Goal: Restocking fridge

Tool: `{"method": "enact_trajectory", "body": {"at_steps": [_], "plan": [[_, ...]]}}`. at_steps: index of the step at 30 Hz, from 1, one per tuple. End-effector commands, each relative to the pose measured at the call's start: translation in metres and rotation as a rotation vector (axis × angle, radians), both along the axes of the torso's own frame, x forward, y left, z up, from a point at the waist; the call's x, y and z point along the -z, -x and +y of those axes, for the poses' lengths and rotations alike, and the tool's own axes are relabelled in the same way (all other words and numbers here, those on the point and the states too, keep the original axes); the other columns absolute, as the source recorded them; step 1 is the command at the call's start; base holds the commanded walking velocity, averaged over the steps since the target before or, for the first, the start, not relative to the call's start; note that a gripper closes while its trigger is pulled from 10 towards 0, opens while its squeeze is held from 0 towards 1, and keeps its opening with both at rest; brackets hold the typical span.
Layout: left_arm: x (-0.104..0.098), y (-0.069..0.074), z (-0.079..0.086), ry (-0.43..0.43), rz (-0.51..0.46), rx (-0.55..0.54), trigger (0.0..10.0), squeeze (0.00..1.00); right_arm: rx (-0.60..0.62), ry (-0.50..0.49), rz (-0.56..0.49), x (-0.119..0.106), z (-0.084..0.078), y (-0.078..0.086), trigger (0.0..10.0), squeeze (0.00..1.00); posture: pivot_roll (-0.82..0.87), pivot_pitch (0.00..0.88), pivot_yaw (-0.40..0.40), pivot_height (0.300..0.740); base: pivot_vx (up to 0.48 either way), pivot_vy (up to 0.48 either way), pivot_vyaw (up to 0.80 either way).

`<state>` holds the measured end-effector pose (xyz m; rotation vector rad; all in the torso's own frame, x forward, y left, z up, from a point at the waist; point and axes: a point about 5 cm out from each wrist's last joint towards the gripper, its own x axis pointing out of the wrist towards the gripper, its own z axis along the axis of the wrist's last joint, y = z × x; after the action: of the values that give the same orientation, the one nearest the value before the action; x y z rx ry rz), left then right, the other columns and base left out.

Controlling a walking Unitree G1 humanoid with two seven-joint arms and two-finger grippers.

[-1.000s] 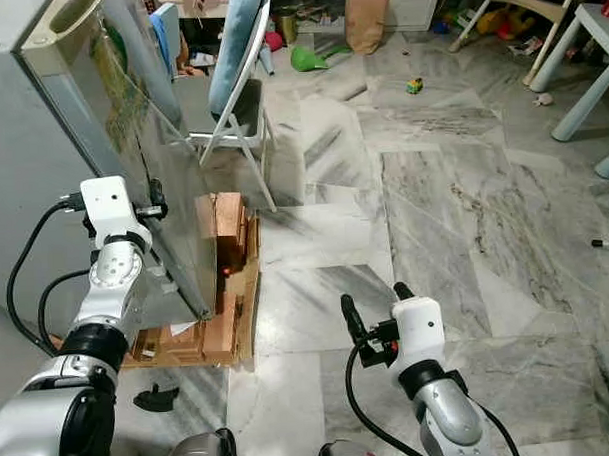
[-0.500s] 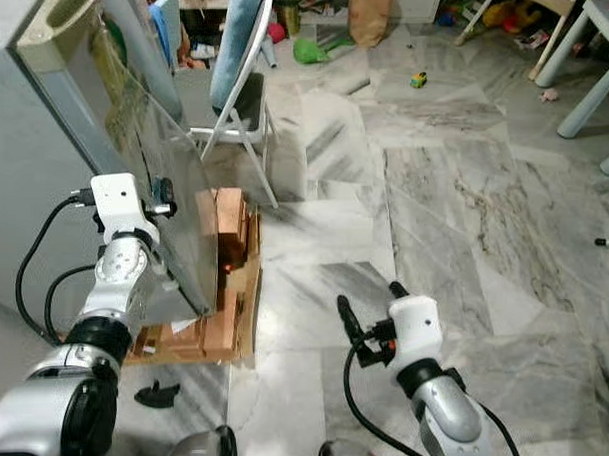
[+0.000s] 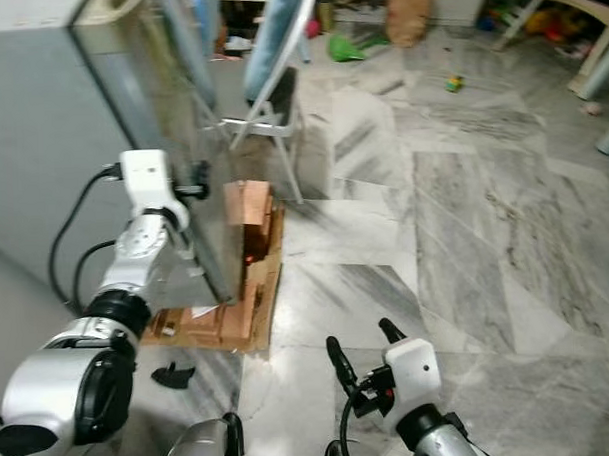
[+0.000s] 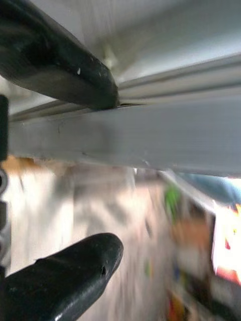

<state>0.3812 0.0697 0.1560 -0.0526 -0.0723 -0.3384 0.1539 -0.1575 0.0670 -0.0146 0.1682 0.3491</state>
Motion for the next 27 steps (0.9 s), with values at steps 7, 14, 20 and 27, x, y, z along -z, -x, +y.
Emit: {"method": "enact_trajectory", "body": {"at_steps": [7,14,20,27], "plan": [[-0.122,0.117,-0.204,0.078,-0.455,0.915,10.0,0.0,0.005,-0.029,-0.045,-0.01,0.01,-0.007,10.0,0.0,-0.04,0.113,0.036,0.74,0.0,0.0,0.0],[-0.077,0.051,-0.136,-0.021,-0.318,0.547,10.0,0.0,0.018,-0.037,-0.052,-0.013,0.013,-0.014,10.0,0.0,-0.03,0.116,0.046,0.74,0.0,0.0,0.0],[-0.036,0.015,-0.048,-0.164,-0.21,0.268,10.0,0.0,0.024,-0.034,-0.057,-0.015,0.005,-0.029,10.0,0.0,-0.02,0.112,0.044,0.74,0.0,-0.111,0.0],[0.026,0.025,0.029,-0.185,-0.046,0.03,10.0,0.0,0.023,-0.024,-0.059,-0.014,0.002,-0.033,10.0,0.0,-0.01,0.106,0.03,0.74,0.0,-0.436,0.0]]}}
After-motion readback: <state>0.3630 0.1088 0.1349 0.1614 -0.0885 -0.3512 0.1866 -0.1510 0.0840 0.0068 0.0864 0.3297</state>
